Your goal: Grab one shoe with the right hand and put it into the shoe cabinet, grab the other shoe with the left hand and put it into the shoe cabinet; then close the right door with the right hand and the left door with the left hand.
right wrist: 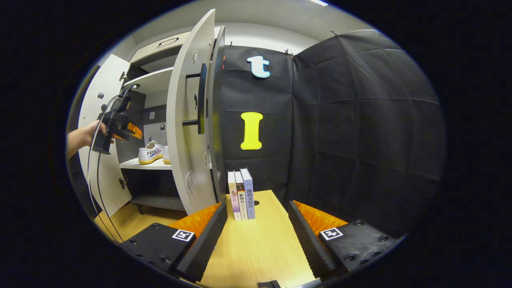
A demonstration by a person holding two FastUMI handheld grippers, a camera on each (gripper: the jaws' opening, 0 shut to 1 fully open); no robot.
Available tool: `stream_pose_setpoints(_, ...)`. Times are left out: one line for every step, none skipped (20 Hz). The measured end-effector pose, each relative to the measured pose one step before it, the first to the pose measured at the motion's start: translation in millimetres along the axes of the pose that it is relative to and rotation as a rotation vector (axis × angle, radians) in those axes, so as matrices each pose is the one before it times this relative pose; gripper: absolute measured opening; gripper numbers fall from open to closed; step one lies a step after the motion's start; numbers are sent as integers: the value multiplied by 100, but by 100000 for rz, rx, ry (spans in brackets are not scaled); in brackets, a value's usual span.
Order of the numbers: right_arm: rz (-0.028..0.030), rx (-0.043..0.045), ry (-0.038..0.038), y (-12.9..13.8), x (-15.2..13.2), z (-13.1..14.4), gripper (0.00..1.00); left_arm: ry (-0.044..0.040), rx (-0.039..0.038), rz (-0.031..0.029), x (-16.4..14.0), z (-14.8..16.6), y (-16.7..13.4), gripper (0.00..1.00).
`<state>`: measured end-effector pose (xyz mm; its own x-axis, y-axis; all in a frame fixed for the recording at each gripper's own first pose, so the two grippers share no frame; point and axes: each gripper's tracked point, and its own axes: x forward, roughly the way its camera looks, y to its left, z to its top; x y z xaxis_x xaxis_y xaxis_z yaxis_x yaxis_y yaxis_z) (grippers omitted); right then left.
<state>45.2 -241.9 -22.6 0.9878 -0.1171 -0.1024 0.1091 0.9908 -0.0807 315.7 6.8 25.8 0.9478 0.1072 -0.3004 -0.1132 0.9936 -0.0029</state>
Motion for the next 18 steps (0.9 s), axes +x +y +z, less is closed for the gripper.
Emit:
stream_pose_setpoints(113, 939, -704, 125, 108, 621, 98, -2155, 1112, -1760, -1677, -712, -613, 98)
stream_pose_setpoints(940, 1515, -430, 377, 190, 667, 98, -2774, 648, 662, -1610, -501, -292, 98)
stream_pose_setpoints(962, 1589, 156, 443, 130, 506, 98, -3052, 349, -144, -1517, -471, -749, 97)
stream_pose_setpoints(1293, 1483, -28, 416, 257, 707, 98, -2837, 661, -549, -1668, -436, -818, 98)
stream_pose_setpoints(967, 499, -702, 266, 290, 871, 98, -2664, 809, 245, -1660, -360, -639, 98)
stream_pose_setpoints(249, -575, -1615, 8, 307, 1109, 98, -2567, 344, 321, -1605, -307, -552, 98)
stream_pose_setpoints(-101, -859, -1873, -176, 491, 1238, 99, -1997, -1293, -71, -1400, -395, -720, 98)
stream_pose_setpoints(-205, -321, -1879, -162, 420, 1188, 98, -533, -2218, -2282, -1261, -576, -1083, 97)
stream_pose_setpoints(95, 4, -1013, -98, 404, 1119, 98, 694, -2611, -2360, -1260, -868, -978, 97)
stream_pose_setpoints(548, 247, -1499, -46, 451, 1065, 98, 424, -1335, -1528, -1122, -700, -689, 97)
stream_pose_setpoints(600, 323, -1477, 47, 469, 1183, 98, -155, -82, -776, -892, -498, -352, 98)
stream_pose_setpoints(1131, 612, -1571, 121, 502, 1064, 98, -1018, 1250, 221, -900, -466, -166, 98)
stream_pose_setpoints(1189, 343, -1992, 177, 633, 1015, 98, -1193, 1312, -967, -528, -785, -420, 97)
stream_pose_setpoints(1128, 461, -1758, 124, 747, 749, 100, 653, 509, -2042, -507, -1223, -699, 98)
stream_pose_setpoints(1276, 454, -1103, 97, 706, 558, 99, 2088, -788, -1080, -436, -1659, -418, 98)
stream_pose_setpoints(1338, 166, -423, 198, 729, 472, 99, 2727, -2360, -856, -573, -1501, -501, 98)
stream_pose_setpoints(1679, -73, 61, 107, 690, 217, 99, 2131, -3071, -1032, -395, -1121, -521, 98)
stream_pose_setpoints(1273, -282, 388, -3, 555, 205, 99, 524, -1878, 76, -359, -557, -213, 98)
